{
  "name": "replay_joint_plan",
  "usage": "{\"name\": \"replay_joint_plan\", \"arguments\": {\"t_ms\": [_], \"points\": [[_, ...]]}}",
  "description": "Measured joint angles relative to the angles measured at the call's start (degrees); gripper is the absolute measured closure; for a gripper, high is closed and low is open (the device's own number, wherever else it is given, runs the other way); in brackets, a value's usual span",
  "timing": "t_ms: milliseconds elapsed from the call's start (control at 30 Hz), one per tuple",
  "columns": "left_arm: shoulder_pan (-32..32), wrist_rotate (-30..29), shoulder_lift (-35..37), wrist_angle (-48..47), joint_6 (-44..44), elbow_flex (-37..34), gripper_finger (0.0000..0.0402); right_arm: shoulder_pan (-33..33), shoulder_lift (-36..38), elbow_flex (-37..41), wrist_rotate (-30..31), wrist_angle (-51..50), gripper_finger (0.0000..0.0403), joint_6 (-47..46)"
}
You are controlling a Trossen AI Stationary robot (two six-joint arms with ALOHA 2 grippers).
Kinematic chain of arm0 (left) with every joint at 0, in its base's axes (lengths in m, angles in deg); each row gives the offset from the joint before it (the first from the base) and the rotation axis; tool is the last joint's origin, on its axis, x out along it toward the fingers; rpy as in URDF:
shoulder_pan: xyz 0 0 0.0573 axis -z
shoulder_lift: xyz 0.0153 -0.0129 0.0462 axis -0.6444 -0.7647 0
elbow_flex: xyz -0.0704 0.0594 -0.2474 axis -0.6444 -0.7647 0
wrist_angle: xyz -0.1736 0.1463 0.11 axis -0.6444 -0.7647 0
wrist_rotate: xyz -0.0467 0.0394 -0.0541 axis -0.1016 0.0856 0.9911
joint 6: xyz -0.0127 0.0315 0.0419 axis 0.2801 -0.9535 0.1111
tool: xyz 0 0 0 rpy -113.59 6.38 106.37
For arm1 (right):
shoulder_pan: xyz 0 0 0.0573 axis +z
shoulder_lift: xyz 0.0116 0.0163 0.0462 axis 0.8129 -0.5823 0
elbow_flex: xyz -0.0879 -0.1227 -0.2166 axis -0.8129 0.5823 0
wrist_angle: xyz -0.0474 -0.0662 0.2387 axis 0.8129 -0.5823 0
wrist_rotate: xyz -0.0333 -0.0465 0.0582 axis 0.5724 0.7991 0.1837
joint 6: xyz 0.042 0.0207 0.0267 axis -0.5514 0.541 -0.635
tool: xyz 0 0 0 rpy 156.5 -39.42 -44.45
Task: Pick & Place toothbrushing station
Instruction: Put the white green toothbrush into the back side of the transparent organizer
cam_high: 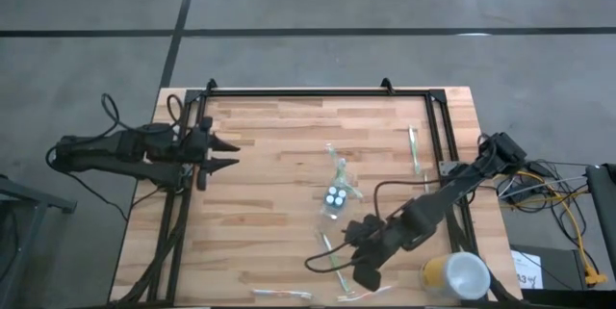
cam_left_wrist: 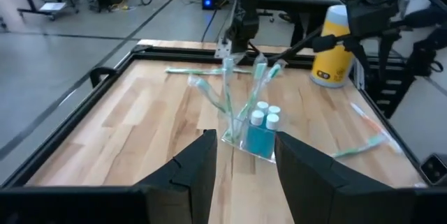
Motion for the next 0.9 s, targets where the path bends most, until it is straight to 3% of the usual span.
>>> {"name": "replay_joint_plan", "arguments": {"t_ms": [200, 500, 900], "points": [[0.00, 3.80, 2.19, 1.51, 0.72, -4.85, 0.0252, 0.47, -2.12, -2.81, -0.54, -0.97, 0.0337, -5.03], [-0.01, 4.18, 7.47, 9.73, 3.48, -16.49, 0.0252, 0.56, -2.24, -2.55, -0.79, -0.96, 0.0337, -15.40], [-0.04, 4.13, 14.52, 9.00, 9.13, -24.96, 0.0252, 0.71, -3.35, -2.51, -0.78, -0.85, 0.0337, -18.01]]}}
